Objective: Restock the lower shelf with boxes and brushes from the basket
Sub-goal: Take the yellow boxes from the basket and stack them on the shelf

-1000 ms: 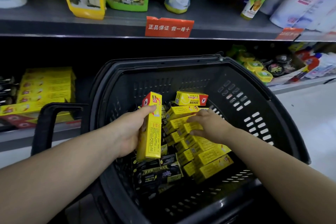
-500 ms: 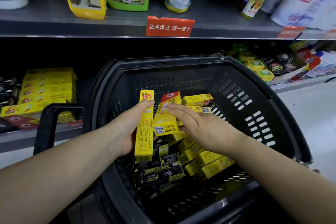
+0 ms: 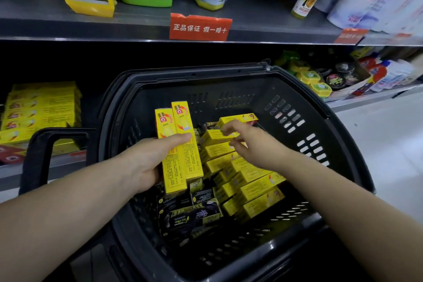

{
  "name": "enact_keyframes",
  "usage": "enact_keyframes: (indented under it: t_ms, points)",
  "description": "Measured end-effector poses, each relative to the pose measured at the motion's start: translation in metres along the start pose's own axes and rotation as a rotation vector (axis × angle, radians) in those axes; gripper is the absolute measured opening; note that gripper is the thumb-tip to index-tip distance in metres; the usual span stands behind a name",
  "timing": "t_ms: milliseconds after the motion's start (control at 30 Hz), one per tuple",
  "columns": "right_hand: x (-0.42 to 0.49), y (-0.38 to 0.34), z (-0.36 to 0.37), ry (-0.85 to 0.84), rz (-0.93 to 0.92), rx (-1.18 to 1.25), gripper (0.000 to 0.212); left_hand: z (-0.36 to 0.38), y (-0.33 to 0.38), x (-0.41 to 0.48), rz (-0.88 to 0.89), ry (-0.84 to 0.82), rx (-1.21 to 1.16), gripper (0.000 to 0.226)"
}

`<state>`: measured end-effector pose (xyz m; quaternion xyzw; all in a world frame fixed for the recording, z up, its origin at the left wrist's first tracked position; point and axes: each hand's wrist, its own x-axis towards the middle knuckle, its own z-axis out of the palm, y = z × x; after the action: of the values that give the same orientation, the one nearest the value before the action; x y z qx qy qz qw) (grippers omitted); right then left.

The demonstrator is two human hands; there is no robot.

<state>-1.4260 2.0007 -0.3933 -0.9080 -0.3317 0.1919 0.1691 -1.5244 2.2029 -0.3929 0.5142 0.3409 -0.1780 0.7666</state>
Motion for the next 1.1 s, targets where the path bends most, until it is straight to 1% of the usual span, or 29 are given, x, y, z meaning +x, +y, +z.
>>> enact_keyframes:
  t_ms: [33, 67, 100, 133, 167, 200, 233, 267, 333, 367, 400, 467, 500, 533, 600, 633, 700, 767, 833, 867, 933, 967, 1033, 1067, 1100]
  points:
    - [0.003, 0.018, -0.004, -0.121, 0.125, -0.161, 0.044, -0.001, 0.0, 0.0, -0.012, -0.002, 0.016, 0.013]
    - [0.003, 0.034, -0.005, -0.258, 0.232, -0.274, 0.056, -0.002, -0.001, 0.001, -0.019, -0.006, 0.027, 0.013]
    - [0.001, 0.044, -0.004, -0.38, 0.316, -0.307, 0.071, -0.002, -0.001, 0.001, -0.023, -0.011, 0.034, 0.014]
    - [-0.001, 0.049, -0.001, -0.455, 0.37, -0.262, 0.084, -0.002, -0.002, 0.002, -0.024, -0.014, 0.041, 0.014]
    - [-0.001, 0.049, 0.004, -0.482, 0.386, -0.2, 0.09, -0.002, -0.002, 0.001, -0.025, -0.017, 0.046, 0.015]
    - [-0.001, 0.048, 0.012, -0.47, 0.362, -0.164, 0.09, -0.002, -0.002, 0.002, -0.028, -0.022, 0.05, 0.017]
    - [0.001, 0.044, 0.02, -0.454, 0.318, -0.177, 0.087, -0.002, -0.002, 0.001, -0.032, -0.026, 0.052, 0.018]
    - [0.002, 0.039, 0.028, -0.448, 0.261, -0.247, 0.08, -0.002, -0.002, 0.001, -0.035, -0.03, 0.051, 0.019]
    - [0.005, 0.027, 0.036, -0.453, 0.152, -0.472, 0.061, -0.002, -0.001, 0.001, -0.039, -0.032, 0.046, 0.016]
    - [0.006, 0.021, 0.034, -0.448, 0.124, -0.561, 0.053, -0.002, -0.001, 0.001, -0.04, -0.034, 0.044, 0.016]
    - [0.007, 0.017, 0.029, -0.425, 0.106, -0.615, 0.049, -0.003, -0.001, 0.001, -0.037, -0.037, 0.042, 0.015]
    - [0.005, 0.006, 0.012, -0.322, 0.071, -0.65, 0.047, -0.003, -0.001, 0.001, -0.028, -0.039, 0.036, 0.014]
    - [0.003, 0.0, 0.002, -0.243, 0.03, -0.626, 0.047, -0.003, -0.001, 0.001, -0.024, -0.038, 0.031, 0.014]
    - [-0.001, -0.007, -0.006, -0.134, -0.063, -0.562, 0.047, -0.003, -0.001, 0.001, -0.02, -0.036, 0.027, 0.016]
    - [-0.013, -0.022, -0.016, 0.064, -0.312, -0.449, 0.051, -0.002, 0.0, 0.0, -0.012, -0.035, 0.002, 0.023]
    - [-0.019, -0.028, -0.015, 0.144, -0.404, -0.42, 0.056, -0.001, 0.0, -0.001, -0.01, -0.043, -0.02, 0.027]
    - [-0.026, -0.037, -0.012, 0.225, -0.468, -0.361, 0.06, -0.001, 0.004, -0.003, -0.01, -0.085, -0.07, 0.032]
    - [-0.029, -0.041, -0.009, 0.234, -0.421, -0.192, 0.053, -0.001, 0.007, -0.006, -0.009, -0.135, -0.116, 0.039]
    - [-0.033, -0.046, -0.008, 0.192, -0.371, 0.08, 0.046, 0.0, 0.008, -0.007, 0.002, -0.169, -0.152, 0.044]
    - [-0.035, -0.048, -0.005, 0.167, -0.371, 0.197, 0.041, 0.0, 0.008, -0.008, 0.011, -0.178, -0.159, 0.043]
    - [-0.037, -0.054, 0.001, 0.141, -0.359, 0.392, 0.023, 0.0, 0.007, -0.008, 0.036, -0.175, -0.149, 0.041]
    - [-0.037, -0.058, 0.005, 0.162, -0.329, 0.474, 0.013, 0.0, 0.007, -0.008, 0.051, -0.166, -0.142, 0.04]
    - [-0.035, -0.065, 0.011, 0.278, -0.247, 0.548, 0.002, 0.001, 0.007, -0.008, 0.085, -0.152, -0.143, 0.04]
    - [-0.033, -0.068, 0.013, 0.339, -0.215, 0.541, 0.011, 0.002, 0.006, -0.009, 0.1, -0.145, -0.15, 0.041]
    - [-0.031, -0.071, 0.014, 0.38, -0.2, 0.525, 0.024, 0.003, 0.006, -0.009, 0.113, -0.134, -0.158, 0.04]
